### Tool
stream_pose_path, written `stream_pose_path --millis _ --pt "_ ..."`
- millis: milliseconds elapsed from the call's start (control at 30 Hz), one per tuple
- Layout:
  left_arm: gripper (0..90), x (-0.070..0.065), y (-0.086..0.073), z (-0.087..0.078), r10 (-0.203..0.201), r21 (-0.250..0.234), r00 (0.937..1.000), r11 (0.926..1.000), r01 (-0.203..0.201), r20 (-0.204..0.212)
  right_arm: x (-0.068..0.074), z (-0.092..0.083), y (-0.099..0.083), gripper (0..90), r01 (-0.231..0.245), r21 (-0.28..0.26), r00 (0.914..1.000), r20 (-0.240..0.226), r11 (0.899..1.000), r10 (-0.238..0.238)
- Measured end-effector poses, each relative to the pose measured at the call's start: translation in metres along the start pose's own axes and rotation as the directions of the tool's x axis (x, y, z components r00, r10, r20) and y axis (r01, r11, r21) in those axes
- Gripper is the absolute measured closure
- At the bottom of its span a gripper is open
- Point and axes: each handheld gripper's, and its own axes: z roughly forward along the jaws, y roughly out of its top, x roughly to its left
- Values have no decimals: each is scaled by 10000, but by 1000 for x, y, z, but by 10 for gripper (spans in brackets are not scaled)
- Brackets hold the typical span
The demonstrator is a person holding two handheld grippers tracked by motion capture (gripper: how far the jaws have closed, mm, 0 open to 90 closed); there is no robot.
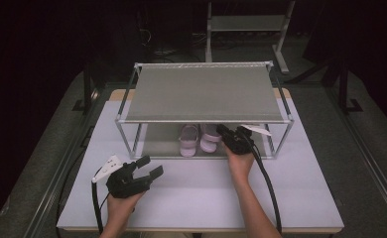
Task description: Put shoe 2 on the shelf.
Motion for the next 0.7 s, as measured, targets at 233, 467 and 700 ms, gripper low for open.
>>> stream_pose_path --millis 233,467,700 --pt "270 -1 0 1 7 17 10000 10000 -7 36 -1 4 -1 835 218 131 9996 188 9997 -221" --pt "269 -1 -1 1 14 27 10000 10000 -15 54 2 9 -9 835 987 390 9948 196 9943 -995" --pt "270 -2 -1 1 30 26 9999 10000 -31 103 3 9 -13 832 1401 548 9898 177 9886 -1412"
